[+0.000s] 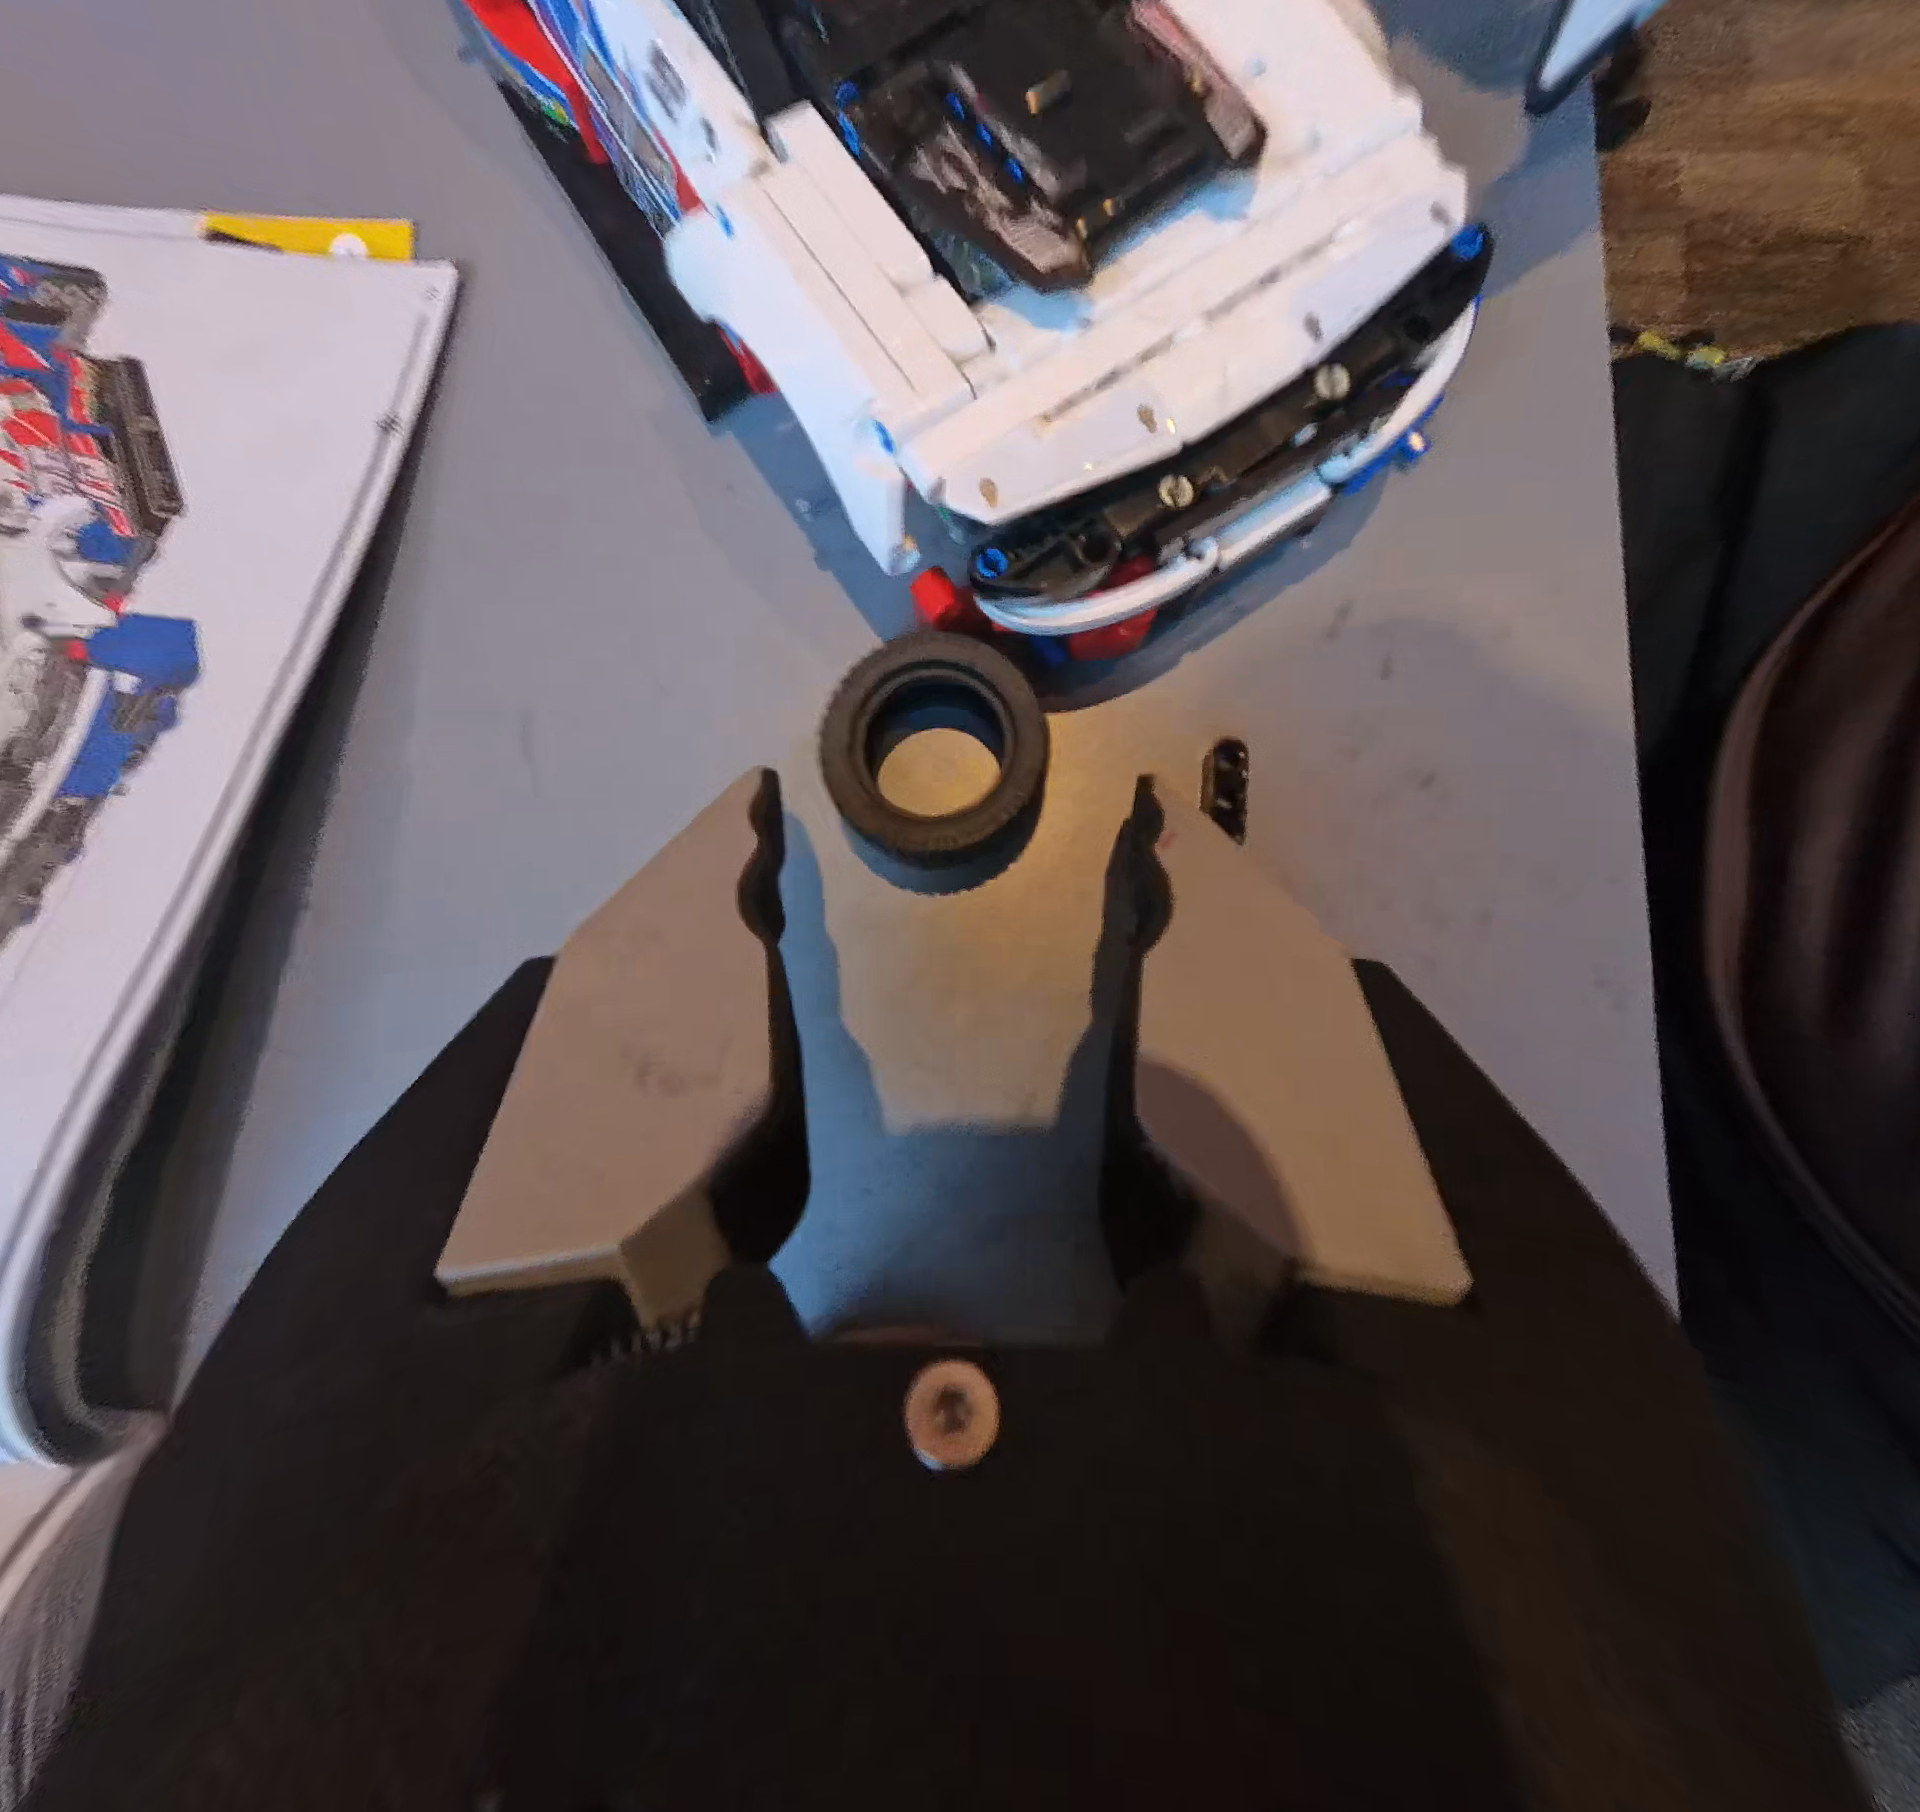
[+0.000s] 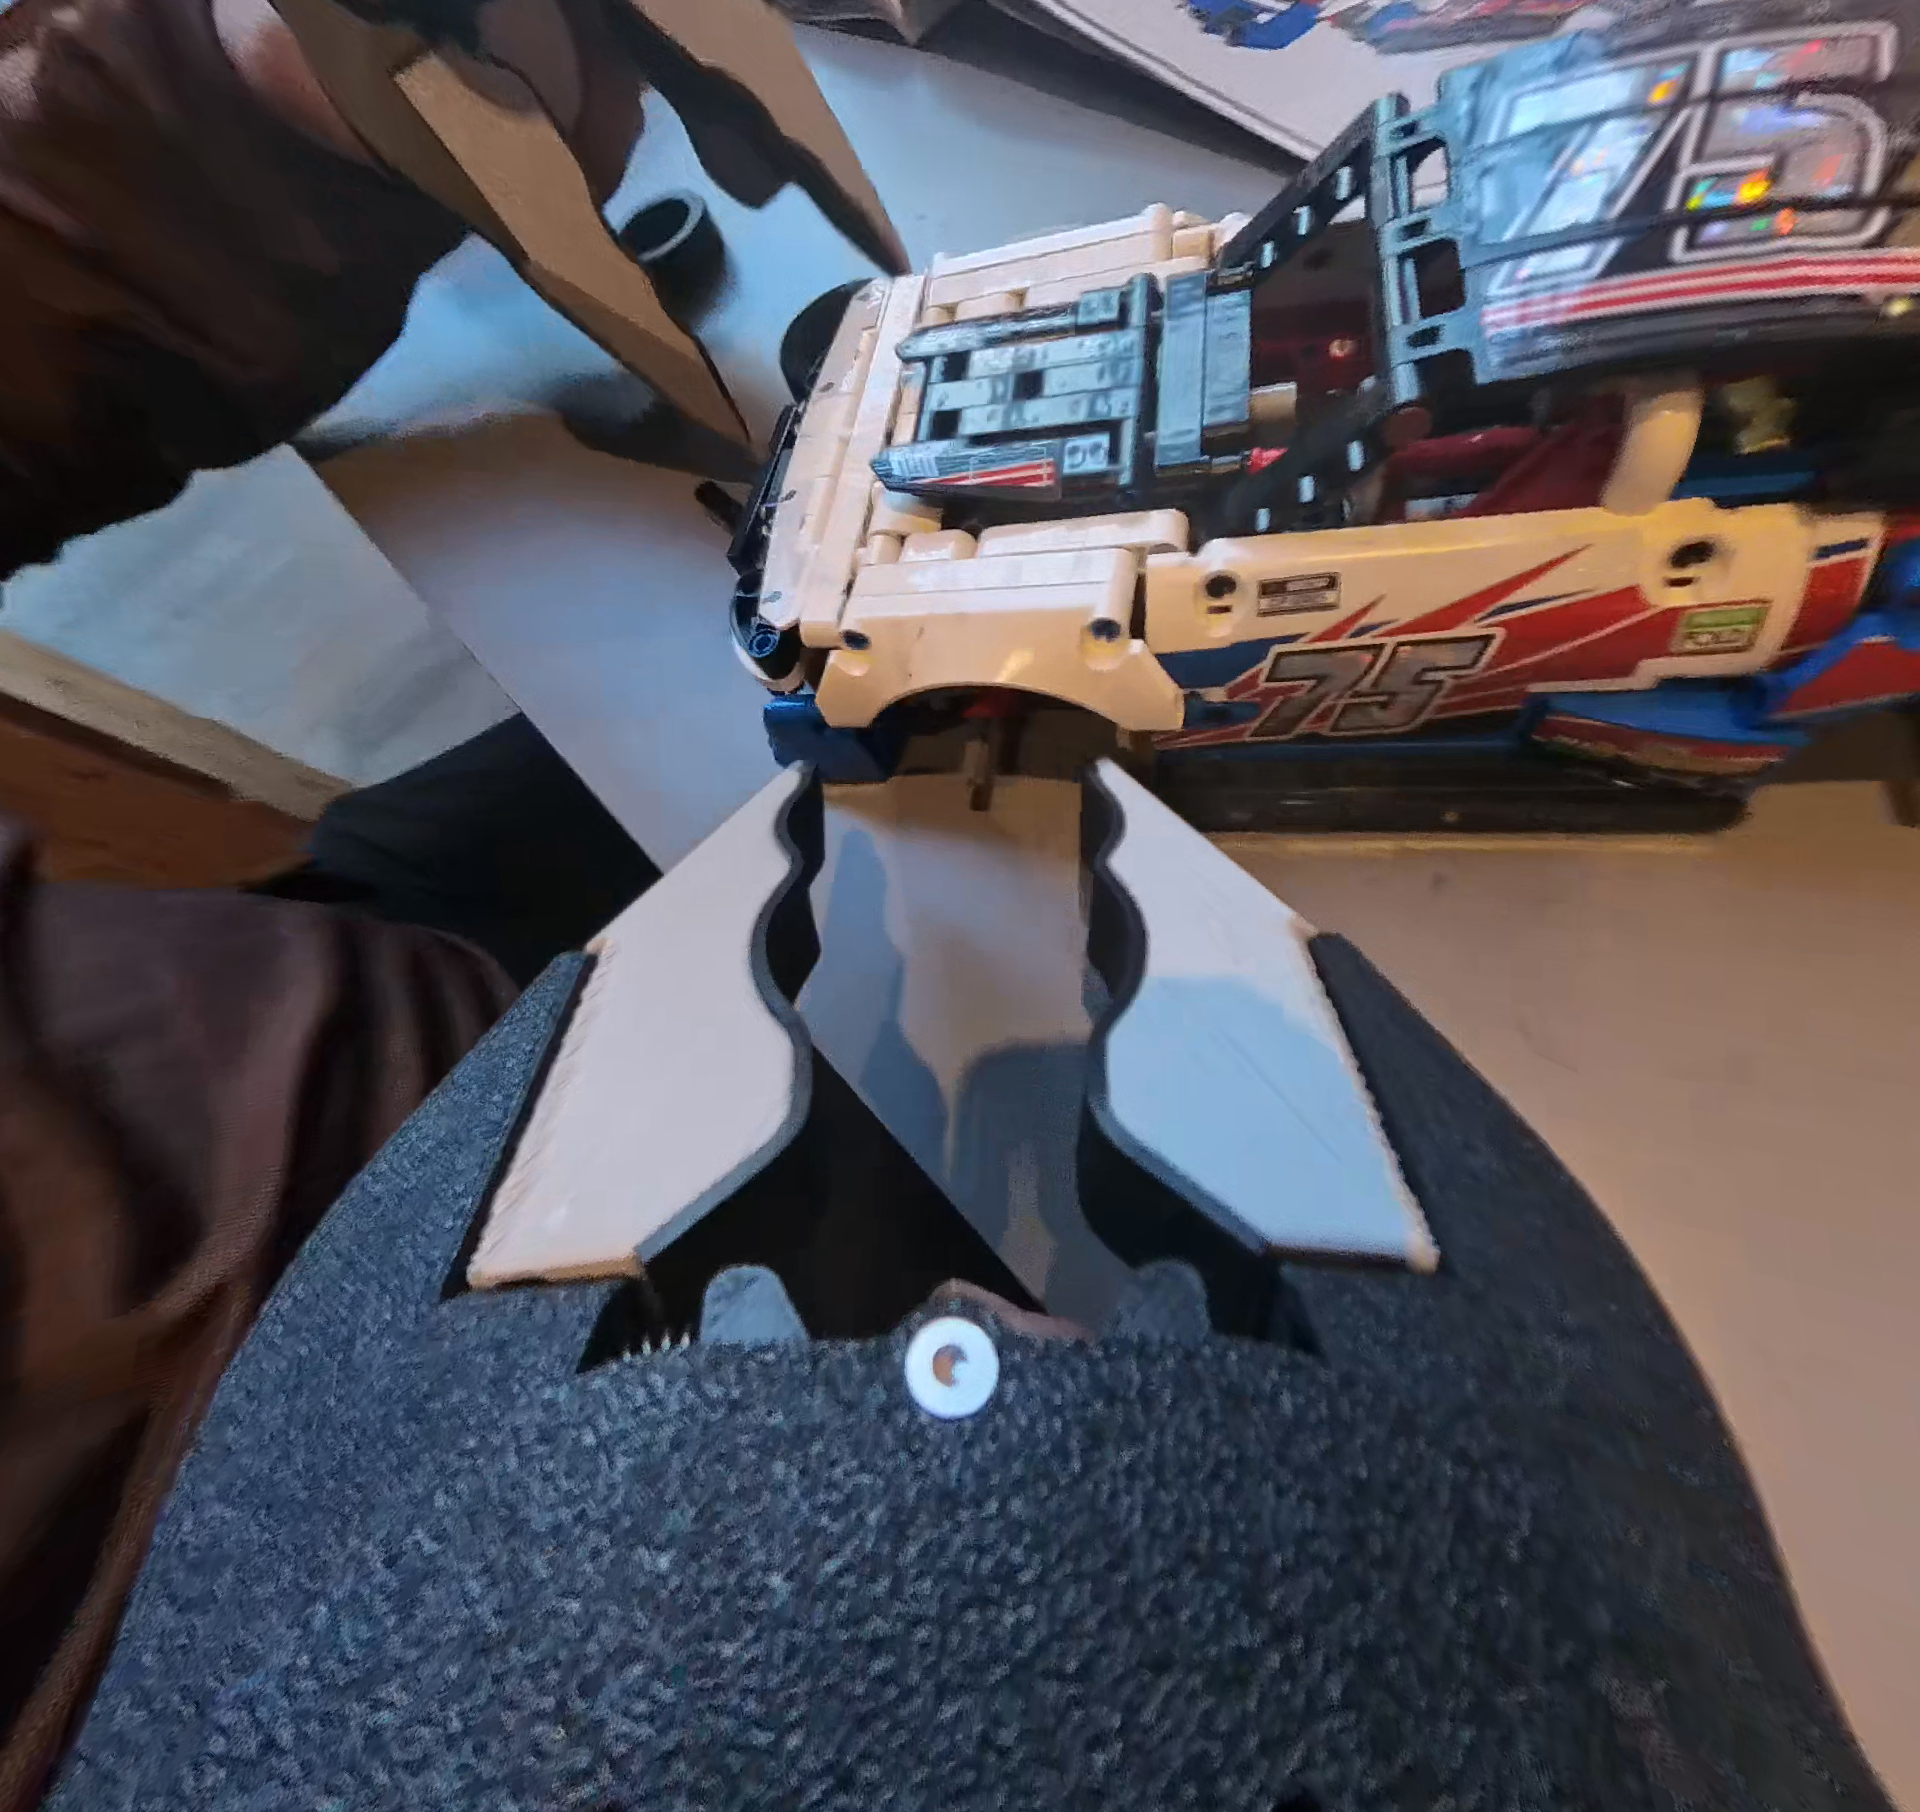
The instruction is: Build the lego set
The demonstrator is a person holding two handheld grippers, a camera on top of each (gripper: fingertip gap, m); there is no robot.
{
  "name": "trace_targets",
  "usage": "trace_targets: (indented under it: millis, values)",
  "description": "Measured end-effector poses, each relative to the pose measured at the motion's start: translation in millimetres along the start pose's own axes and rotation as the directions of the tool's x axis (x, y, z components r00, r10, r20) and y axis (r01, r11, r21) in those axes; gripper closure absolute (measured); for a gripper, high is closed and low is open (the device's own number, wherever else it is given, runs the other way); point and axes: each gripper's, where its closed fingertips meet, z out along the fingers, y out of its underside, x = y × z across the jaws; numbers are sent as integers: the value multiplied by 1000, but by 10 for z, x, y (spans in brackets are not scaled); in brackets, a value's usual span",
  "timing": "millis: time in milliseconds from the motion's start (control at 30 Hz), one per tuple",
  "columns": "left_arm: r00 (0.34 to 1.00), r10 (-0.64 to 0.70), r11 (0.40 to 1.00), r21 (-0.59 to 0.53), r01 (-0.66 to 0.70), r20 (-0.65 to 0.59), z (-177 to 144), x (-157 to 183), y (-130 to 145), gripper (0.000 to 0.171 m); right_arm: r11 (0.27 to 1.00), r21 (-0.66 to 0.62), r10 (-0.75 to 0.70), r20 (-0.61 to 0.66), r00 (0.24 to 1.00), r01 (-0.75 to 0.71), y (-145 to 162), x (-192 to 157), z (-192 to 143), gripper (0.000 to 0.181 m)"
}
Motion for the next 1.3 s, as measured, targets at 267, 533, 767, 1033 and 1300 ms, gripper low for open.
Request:
trace_targets:
  millis: [267,533,767,1033,1300]
  values:
    - [955,6,998,-57,-23,-295,207,23,-222,83,1000,25,14,-1,1000,-14,-30,-191,195,137]
    - [902,70,994,-46,-99,-426,267,143,-320,112,997,58,46,74,996,-50,-64,-208,298,145]
    - [896,89,995,-3,-100,-435,67,65,-466,111,994,88,61,116,991,-71,-257,-248,249,146]
    - [901,56,998,-7,-65,-430,-351,-141,-294,110,990,98,88,175,981,-106,-640,-419,480,145]
    - [939,-6,999,37,20,-345,-649,-161,-6,108,995,65,56,232,971,-73,-808,-662,790,143]
